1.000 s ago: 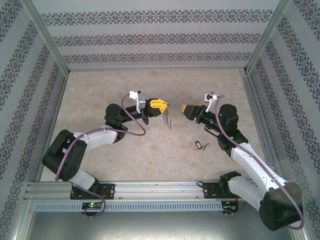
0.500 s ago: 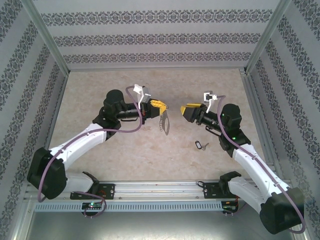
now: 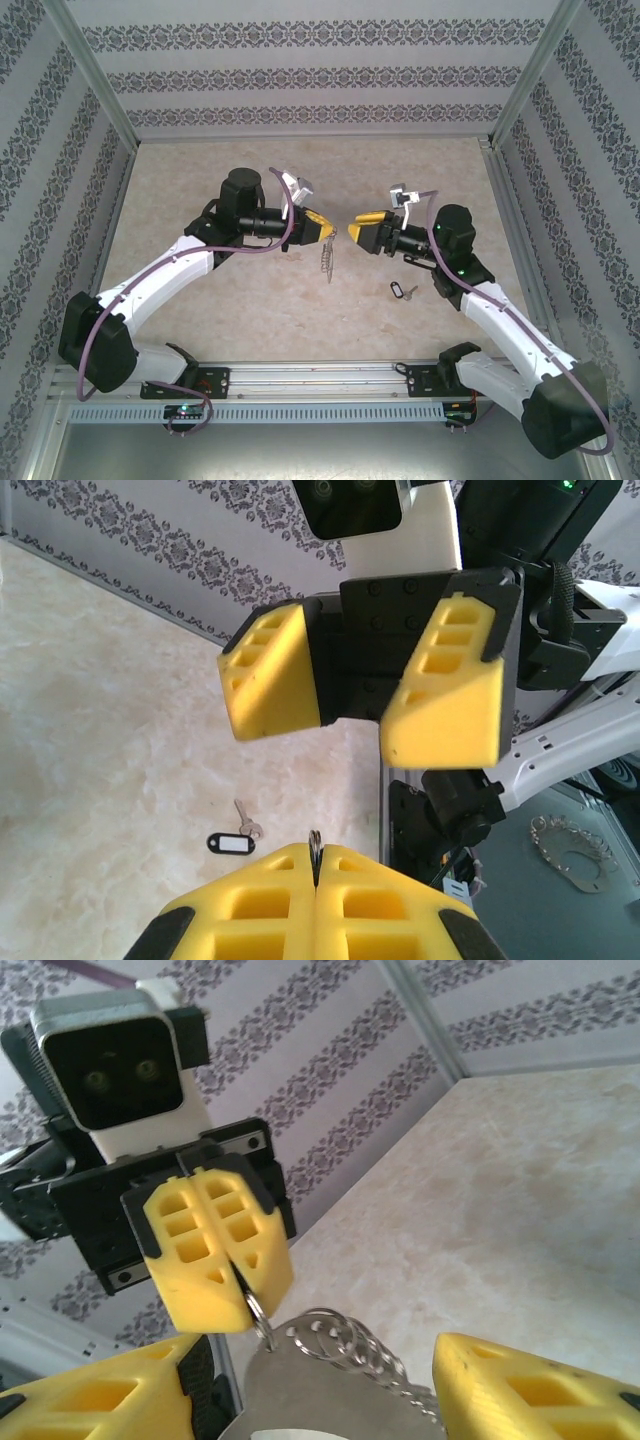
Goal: Put the keys on the keyring
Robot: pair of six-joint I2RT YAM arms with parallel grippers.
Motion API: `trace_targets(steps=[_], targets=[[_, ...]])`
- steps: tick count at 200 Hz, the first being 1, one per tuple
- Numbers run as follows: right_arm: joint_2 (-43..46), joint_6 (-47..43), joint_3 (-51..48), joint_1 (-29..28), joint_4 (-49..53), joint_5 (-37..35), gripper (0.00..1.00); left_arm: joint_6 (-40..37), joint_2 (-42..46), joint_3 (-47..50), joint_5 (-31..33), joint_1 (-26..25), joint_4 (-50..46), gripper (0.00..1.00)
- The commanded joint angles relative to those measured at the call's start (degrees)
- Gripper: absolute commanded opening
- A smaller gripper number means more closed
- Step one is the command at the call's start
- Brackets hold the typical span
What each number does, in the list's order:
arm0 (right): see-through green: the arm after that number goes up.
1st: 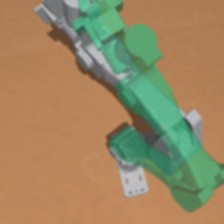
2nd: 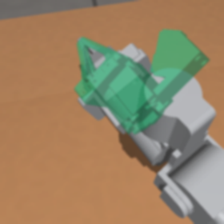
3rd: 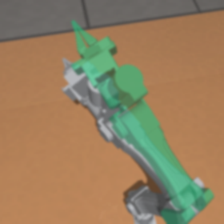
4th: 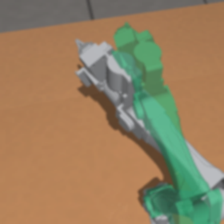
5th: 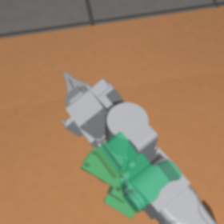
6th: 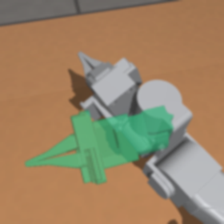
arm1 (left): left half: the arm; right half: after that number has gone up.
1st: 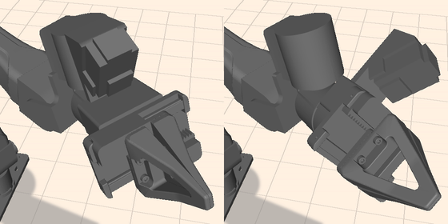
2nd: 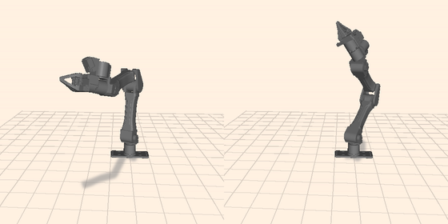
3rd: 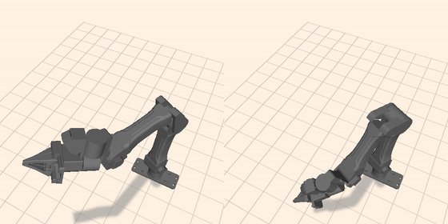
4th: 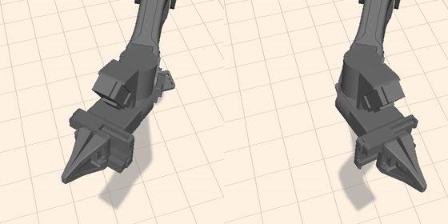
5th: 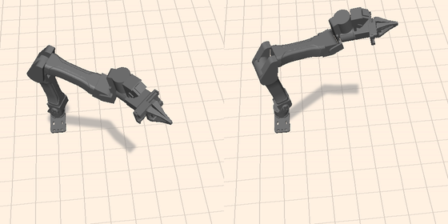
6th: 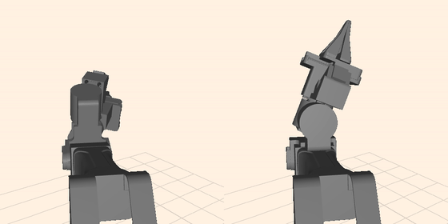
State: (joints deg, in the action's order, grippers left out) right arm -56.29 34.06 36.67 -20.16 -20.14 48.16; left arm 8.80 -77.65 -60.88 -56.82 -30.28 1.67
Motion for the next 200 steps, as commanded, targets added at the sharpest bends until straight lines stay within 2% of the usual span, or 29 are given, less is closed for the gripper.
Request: trace_targets(steps=[1,79,125,179,200], targets=[[-1.4,-1.9,2.4,-1.6,-3.2,2.6,0.58,0.1,0.8,0.1,-2.0,0.1,1.8,0.00],[-4.3,-2.0,3.1,-4.7,-5.6,2.1,0.43,1.1,1.2,1.3,-1.7,0.1,4.6,0.00],[-5.7,-2.2,3.4,-5.7,-6.3,2.0,0.38,1.7,1.6,2.1,-1.5,0.1,6.1,0.00],[-6.1,-1.9,3.6,-6.0,-7.0,2.3,0.18,2.0,2.0,2.3,-1.5,0.1,6.6,0.00],[-6.3,-2.1,3.6,-6.2,-7.0,2.8,0.18,2.0,2.2,2.3,-1.2,0.1,6.8,0.00]])
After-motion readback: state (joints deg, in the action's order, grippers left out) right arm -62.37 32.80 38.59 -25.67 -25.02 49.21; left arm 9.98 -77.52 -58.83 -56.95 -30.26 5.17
